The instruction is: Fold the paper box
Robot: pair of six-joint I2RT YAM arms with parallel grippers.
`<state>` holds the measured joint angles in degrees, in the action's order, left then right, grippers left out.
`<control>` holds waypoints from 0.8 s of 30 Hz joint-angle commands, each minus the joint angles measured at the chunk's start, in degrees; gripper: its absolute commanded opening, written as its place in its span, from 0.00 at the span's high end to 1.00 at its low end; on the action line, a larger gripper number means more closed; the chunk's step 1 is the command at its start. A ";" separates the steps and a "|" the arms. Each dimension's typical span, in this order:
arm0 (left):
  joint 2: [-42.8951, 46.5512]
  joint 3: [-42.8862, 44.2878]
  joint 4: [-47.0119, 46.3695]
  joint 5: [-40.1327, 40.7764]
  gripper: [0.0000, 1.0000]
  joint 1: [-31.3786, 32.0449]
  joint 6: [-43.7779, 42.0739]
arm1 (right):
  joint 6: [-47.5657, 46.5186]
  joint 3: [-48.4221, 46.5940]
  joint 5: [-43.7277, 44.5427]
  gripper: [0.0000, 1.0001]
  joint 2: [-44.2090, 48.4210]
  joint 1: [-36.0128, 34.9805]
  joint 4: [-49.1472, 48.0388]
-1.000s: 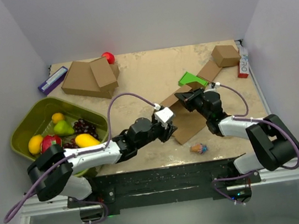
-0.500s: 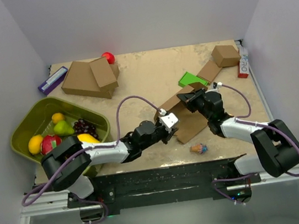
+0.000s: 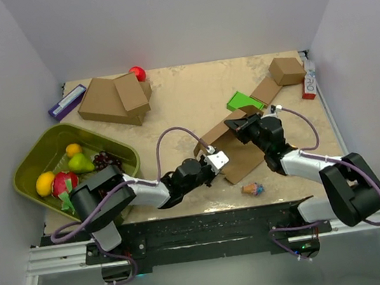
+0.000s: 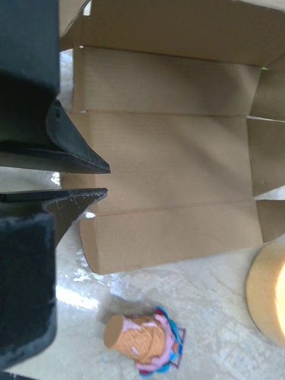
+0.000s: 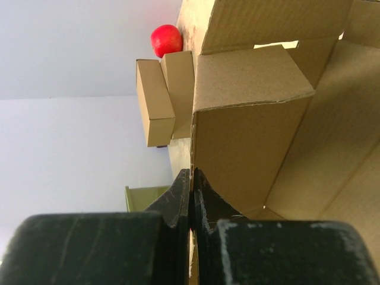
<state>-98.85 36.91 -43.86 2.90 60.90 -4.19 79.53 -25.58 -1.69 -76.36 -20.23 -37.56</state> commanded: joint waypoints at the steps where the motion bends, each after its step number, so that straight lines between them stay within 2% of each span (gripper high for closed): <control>1: -2.14 -2.10 -5.36 3.96 0.82 0.00 -1.18 | -0.07 -0.17 0.11 1.00 2.26 0.10 -0.06; 9: -4.24 -5.44 -6.59 5.19 0.87 0.09 3.74 | -0.60 -0.52 0.73 1.00 2.97 0.01 1.00; 19: -7.33 -4.91 -5.01 7.65 0.92 0.18 8.67 | -0.86 0.36 1.52 1.00 3.41 0.10 1.96; 21: -4.71 -4.65 -3.79 7.65 0.90 0.09 8.67 | -0.86 0.71 2.48 1.00 3.76 0.10 2.05; 24: 3.00 -3.86 -0.54 6.43 0.77 0.09 9.11 | -0.95 1.15 2.83 1.00 3.94 0.01 2.32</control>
<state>-103.98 32.27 -48.84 8.40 60.93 3.40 79.35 -25.02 -0.84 -73.95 -20.23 -34.96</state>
